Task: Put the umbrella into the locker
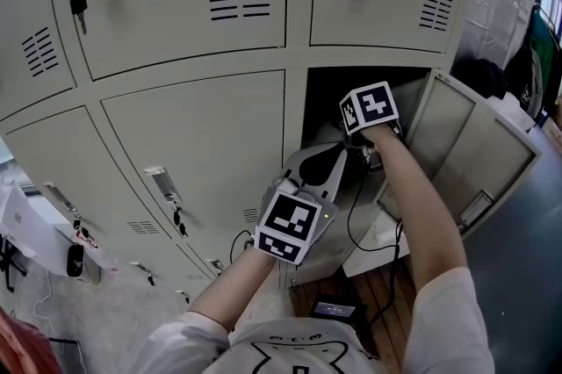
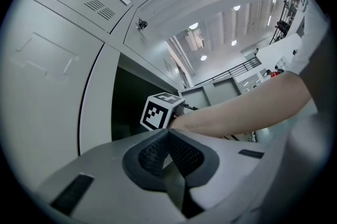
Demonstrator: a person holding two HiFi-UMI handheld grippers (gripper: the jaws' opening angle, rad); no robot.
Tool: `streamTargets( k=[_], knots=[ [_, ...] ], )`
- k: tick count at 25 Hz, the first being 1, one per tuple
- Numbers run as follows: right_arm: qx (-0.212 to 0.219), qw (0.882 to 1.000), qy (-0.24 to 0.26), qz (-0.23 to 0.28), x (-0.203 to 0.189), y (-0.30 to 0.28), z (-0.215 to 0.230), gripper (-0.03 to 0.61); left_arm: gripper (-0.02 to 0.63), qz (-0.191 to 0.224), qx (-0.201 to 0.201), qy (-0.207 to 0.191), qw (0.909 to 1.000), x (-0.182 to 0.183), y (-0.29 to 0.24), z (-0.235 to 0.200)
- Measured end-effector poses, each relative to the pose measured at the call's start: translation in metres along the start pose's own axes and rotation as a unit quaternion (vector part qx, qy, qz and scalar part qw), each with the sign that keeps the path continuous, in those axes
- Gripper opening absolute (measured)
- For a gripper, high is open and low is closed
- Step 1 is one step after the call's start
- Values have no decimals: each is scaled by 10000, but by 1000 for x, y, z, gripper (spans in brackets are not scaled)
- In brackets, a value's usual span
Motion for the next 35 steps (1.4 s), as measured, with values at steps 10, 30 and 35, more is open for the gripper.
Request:
streamTargets(
  k=[10, 30, 35],
  knots=[
    [362, 9935, -412, 996, 11, 18, -8, 526, 6, 53, 70, 94, 9999, -1, 0, -3],
    [720, 9583, -665, 2684, 4, 118, -34, 497, 6, -170, 642, 572, 9962, -14, 34, 13],
    [784, 9549, -601, 2799, -11, 144, -44, 398, 6, -176, 625, 524, 9965, -13, 43, 27]
  ],
)
Point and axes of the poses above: the fingertips, and each gripper's own axes: y backward along the fingers, z to its right, x out of its top, the point moved 2 cm from there along y, backward along the fingers, and after that the axes turned 9 degrees about z, right-handed, at the moved point
